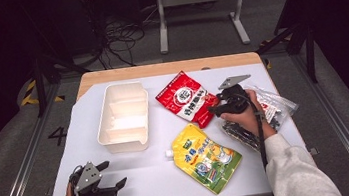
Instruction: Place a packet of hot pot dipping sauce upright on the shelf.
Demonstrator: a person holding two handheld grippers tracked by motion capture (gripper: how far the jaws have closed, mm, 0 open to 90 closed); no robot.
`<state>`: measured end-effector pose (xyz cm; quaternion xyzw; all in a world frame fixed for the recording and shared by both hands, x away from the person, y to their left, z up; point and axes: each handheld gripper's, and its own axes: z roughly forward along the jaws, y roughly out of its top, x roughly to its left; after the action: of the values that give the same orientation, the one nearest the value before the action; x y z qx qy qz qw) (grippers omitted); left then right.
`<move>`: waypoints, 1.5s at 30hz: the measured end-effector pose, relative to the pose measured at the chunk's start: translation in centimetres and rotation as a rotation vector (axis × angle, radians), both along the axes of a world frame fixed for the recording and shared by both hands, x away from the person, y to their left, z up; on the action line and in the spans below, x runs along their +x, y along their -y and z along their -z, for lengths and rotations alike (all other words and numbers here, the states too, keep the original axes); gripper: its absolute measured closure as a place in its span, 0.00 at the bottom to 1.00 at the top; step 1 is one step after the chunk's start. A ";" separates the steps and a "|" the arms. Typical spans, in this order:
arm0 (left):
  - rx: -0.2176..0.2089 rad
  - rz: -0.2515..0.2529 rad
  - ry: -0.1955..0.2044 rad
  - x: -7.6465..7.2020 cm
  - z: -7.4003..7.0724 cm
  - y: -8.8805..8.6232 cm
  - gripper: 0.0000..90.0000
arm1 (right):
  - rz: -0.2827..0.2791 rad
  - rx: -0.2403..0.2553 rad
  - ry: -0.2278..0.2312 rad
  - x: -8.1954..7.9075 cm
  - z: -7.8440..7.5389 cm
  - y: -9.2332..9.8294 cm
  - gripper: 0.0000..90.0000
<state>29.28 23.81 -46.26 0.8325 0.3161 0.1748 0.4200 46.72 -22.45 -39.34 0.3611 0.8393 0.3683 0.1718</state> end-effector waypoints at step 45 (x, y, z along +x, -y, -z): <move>0.022 0.102 -0.044 -0.4 0.5 1.3 0.22 | 0.007 -0.018 -0.293 8.3 3.4 -1.8 0.78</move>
<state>28.86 22.52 -46.72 0.8557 0.2804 0.1383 0.4123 54.99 -20.67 -42.75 0.4126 0.8573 0.3035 0.0518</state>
